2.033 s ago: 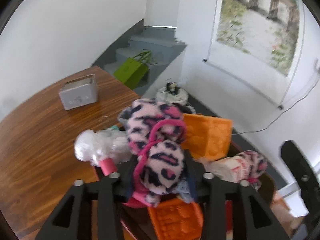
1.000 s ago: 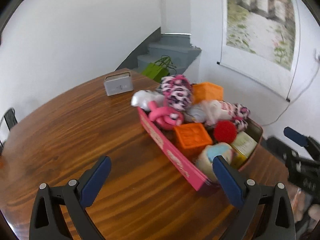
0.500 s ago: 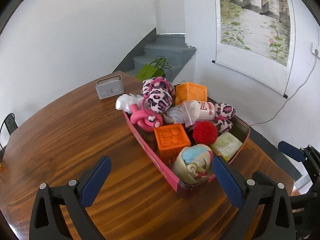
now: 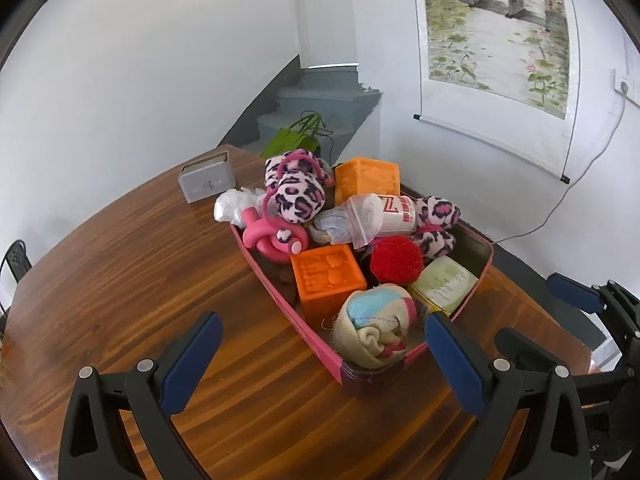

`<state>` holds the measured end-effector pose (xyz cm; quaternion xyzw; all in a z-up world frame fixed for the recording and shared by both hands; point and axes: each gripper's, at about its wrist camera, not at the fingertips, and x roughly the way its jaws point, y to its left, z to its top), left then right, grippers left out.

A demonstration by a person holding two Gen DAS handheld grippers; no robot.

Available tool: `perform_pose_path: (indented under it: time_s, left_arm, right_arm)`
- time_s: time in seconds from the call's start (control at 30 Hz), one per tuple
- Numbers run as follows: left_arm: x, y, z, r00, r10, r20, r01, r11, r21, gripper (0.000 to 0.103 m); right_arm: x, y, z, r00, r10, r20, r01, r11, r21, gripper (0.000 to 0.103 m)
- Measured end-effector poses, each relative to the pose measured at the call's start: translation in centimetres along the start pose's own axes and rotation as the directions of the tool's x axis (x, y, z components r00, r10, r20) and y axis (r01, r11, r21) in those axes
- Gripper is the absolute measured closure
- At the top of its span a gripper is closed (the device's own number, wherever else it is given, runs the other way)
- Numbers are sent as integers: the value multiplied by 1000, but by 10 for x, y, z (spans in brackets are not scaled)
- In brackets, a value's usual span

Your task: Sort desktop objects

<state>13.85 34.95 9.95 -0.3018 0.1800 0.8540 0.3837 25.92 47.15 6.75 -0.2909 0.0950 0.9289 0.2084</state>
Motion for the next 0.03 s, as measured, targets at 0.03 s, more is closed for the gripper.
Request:
perform_pose_path:
  time_s: [0.03]
  left_arm:
    - [0,0,0,1000,3,3,-3,1000,5,1]
  right_arm:
    - [1,0,0,1000,3,-3,-3,1000,3,19]
